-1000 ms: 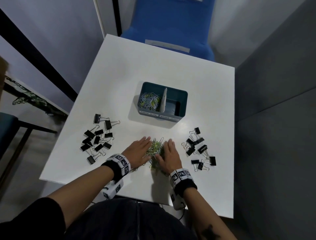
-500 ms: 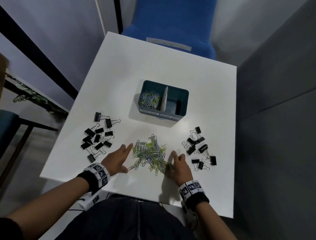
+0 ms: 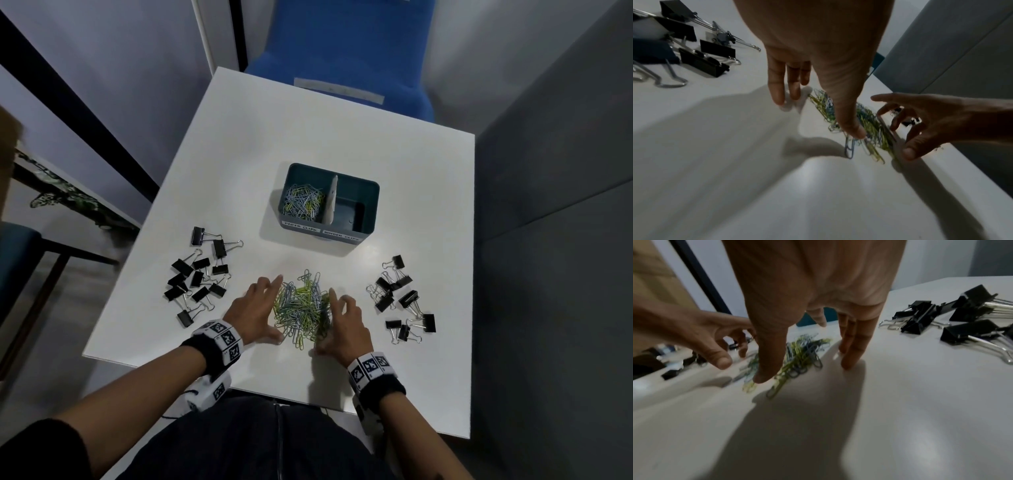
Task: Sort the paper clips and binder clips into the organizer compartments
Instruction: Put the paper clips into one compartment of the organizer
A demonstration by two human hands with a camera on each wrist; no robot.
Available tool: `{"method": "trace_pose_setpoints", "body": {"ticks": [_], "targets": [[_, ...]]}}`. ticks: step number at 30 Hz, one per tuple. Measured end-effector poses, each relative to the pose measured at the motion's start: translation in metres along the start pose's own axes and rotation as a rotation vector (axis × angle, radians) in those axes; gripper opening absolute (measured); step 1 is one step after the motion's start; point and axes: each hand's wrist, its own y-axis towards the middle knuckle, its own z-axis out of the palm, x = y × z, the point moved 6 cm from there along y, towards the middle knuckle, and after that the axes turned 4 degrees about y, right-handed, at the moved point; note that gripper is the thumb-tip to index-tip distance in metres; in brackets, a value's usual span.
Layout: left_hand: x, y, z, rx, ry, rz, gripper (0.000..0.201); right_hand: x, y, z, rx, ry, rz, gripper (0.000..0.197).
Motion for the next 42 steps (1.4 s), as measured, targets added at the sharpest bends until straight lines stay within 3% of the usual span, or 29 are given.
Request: {"method": "trace_pose_setpoints", "body": {"ticks": [3, 5, 12, 15, 22, 31, 40, 42], "targets": [[-0.013, 0.003, 0.009, 0.035, 0.059, 0.035, 0.135, 0.008, 0.010, 0.003, 0.027, -0.049, 0.003, 0.134], [-0.025, 0.008, 0.008, 0.040, 0.056, 0.050, 0.130, 0.017, 0.019, -0.002, 0.013, -0.043, -0.012, 0.123], [-0.033, 0.020, -0.007, -0.016, -0.086, 0.102, 0.069, 0.025, 0.027, -0.013, -0.078, 0.029, -0.091, 0.057], [-0.028, 0.021, -0.011, -0.054, -0.149, 0.111, 0.047, 0.023, 0.027, -0.016, -0.103, 0.078, -0.099, 0.042], [-0.021, 0.025, -0.020, -0.088, -0.270, 0.087, 0.022, 0.018, 0.025, -0.026, -0.193, 0.169, -0.083, 0.018], [-0.026, 0.022, -0.089, -0.264, -0.419, 0.142, 0.006, 0.013, 0.019, -0.051, -0.270, 0.238, -0.077, 0.013], [-0.035, 0.059, -0.225, -0.520, -0.483, 0.179, 0.008, 0.046, 0.015, -0.123, -0.337, 0.283, -0.145, 0.012], [-0.033, 0.074, -0.240, -0.516, -0.474, 0.162, 0.020, 0.063, 0.020, -0.145, -0.364, 0.265, -0.180, 0.012]]}}
